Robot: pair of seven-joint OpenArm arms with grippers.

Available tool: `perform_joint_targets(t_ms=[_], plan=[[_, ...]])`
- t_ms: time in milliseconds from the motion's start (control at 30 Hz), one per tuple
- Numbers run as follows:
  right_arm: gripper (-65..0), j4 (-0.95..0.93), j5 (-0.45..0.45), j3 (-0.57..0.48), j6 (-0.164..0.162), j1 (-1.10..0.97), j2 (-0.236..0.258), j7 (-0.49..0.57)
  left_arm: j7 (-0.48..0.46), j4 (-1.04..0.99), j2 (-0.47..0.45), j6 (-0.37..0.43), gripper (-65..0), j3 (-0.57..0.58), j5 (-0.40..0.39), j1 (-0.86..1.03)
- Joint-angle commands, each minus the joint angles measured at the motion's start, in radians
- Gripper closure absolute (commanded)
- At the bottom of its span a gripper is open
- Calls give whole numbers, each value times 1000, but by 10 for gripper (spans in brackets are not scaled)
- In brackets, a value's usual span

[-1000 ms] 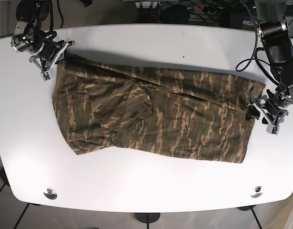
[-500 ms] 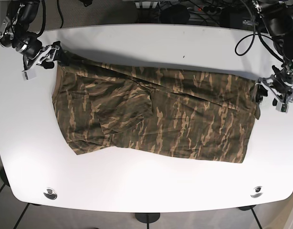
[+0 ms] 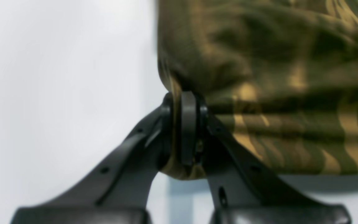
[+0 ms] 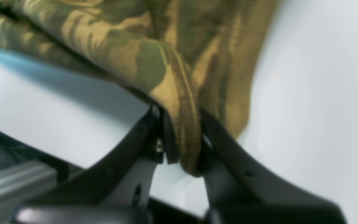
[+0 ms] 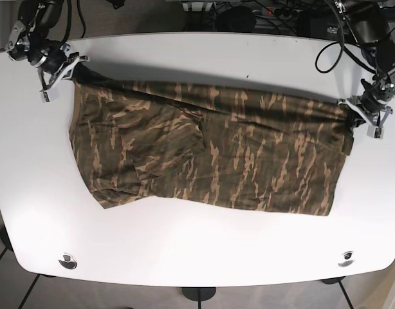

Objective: Fold the T-shirt properly
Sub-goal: 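Regrasp the shirt edge with both grippers and pull it taut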

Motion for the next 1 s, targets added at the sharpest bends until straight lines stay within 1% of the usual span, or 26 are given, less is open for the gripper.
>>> perform_joint_targets(t_ms=[33, 67, 100, 167, 200, 267, 333, 367, 400, 433, 467, 533, 567, 600, 633, 733, 800, 867, 900, 1000], plan=[[-19, 18, 2, 27, -2, 2, 20, -43, -6, 52, -28, 18, -3, -11, 8, 30], [-19, 18, 2, 28, -2, 2, 25, -74, -6, 77, -28, 18, -3, -13, 3, 56], [-19, 18, 7, 28, -2, 2, 47, -101, -4, 108, -28, 18, -1, -21, 3, 93], [-19, 18, 8, 27, -2, -10, 63, -138, 23, 178, -23, 18, -1, -68, 3, 165], [-19, 19, 8, 27, -2, -24, 70, -140, 53, 207, -22, 18, -1, -94, 2, 190], [-19, 27, 8, 25, -2, -47, 103, -140, 112, 244, -19, 18, -1, -148, 0, 237], [-22, 26, 8, 25, -2, -70, 109, -141, 123, 260, -3, 18, -4, -179, 0, 271], [-36, 26, 8, 25, -2, -80, 109, -141, 123, 264, 12, 18, -6, -189, 5, 279], [-94, 26, 8, 25, -2, -84, 109, -140, 123, 275, 20, 18, -32, -194, 8, 279], [-154, 26, 8, 25, -2, -86, 109, -140, 125, 275, 21, 18, -82, -191, 8, 280], [-231, 27, 8, 25, -2, -87, 106, -140, 125, 275, 21, 18, -142, -191, 8, 280], [-412, 55, 8, 33, -2, -89, 100, -140, 125, 276, 21, 18, -247, -189, 8, 277], [-487, 79, 10, 34, -2, -90, 97, -140, 125, 284, 21, 18, -272, -189, 7, 275], [-541, 112, 10, 36, -2, -90, 90, -140, 125, 307, 21, 18, -288, -189, 7, 275], [-563, 144, 10, 44, -2, -96, 83, -140, 125, 336, 21, 18, -296, -189, 7, 275], [-555, 240, 10, 61, -2, -95, 65, -140, 125, 413, 21, 18, -297, -186, 2, 271], [-555, 266, 3, 47, -2, -27, 56, -138, 125, 454, 23, 18, -293, -140, 7, 228], [-553, 197, -1, -30, -6, 79, 45, -138, 125, 485, 24, 18, -293, -67, 3, 222], [-553, 161, -1, -50, -6, 117, 43, -137, 125, 493, 32, 18, -293, -34, 2, 220], [-553, 7, -1, -147, -6, 263, 30, -126, 125, 551, 112, 18, -293, 41, 8, 220]])
